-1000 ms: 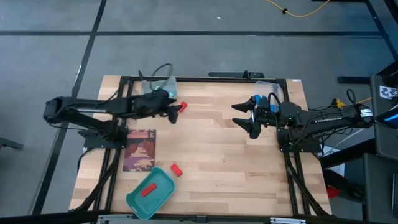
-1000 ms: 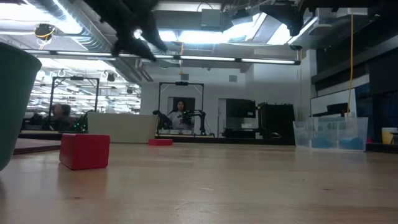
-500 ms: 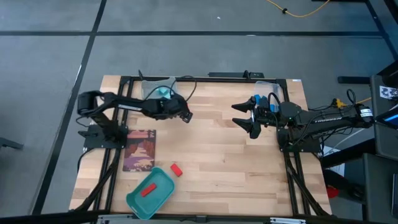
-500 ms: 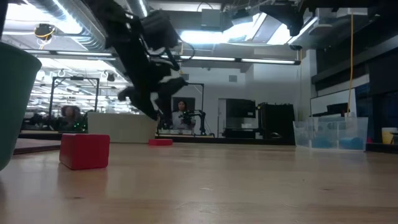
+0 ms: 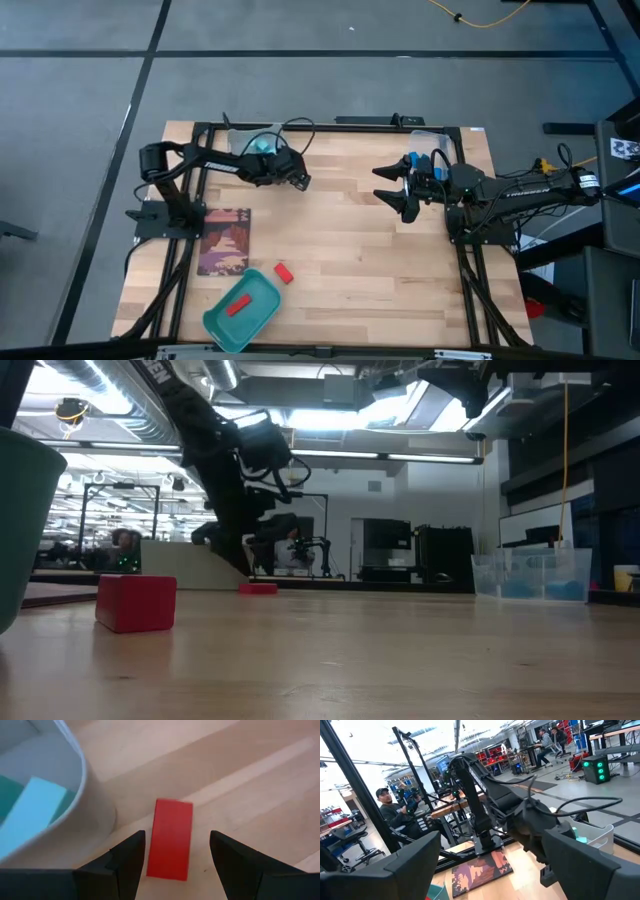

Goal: Sort & place blocks by color
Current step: Put the top red block into the green bin, then put the red block into the green bin

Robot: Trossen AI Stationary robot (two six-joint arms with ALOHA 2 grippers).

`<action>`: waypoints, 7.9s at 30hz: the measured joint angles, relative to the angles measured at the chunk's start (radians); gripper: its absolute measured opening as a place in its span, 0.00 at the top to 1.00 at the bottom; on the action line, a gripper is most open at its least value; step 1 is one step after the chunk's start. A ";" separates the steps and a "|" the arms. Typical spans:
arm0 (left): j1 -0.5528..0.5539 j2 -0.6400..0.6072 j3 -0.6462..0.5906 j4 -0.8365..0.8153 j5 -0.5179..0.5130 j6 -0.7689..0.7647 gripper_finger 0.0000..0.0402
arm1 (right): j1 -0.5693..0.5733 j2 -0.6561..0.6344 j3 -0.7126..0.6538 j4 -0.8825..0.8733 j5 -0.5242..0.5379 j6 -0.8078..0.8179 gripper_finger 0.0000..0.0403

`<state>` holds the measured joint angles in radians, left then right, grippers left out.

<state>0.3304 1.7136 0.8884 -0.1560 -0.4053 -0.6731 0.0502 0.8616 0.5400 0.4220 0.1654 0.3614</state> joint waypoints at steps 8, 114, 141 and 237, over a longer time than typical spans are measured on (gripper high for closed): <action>0.013 0.061 -0.001 0.020 0.048 -0.010 0.46 | 0.000 0.000 0.000 -0.001 0.000 0.000 0.13; -1.145 0.018 0.270 -0.586 0.314 -0.372 0.70 | 0.000 0.000 0.000 -0.137 -0.012 0.028 0.13; -1.123 0.026 0.269 -0.565 0.380 -0.374 0.46 | 0.000 0.000 0.000 -0.136 -0.011 0.030 0.13; -0.714 0.146 0.451 -0.675 0.451 -0.104 0.46 | 0.032 0.001 0.000 -0.059 -0.080 0.079 0.13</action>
<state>-0.3833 1.8597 1.3399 -0.8312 0.0452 -0.7773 0.0826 0.8623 0.5400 0.3630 0.0856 0.4400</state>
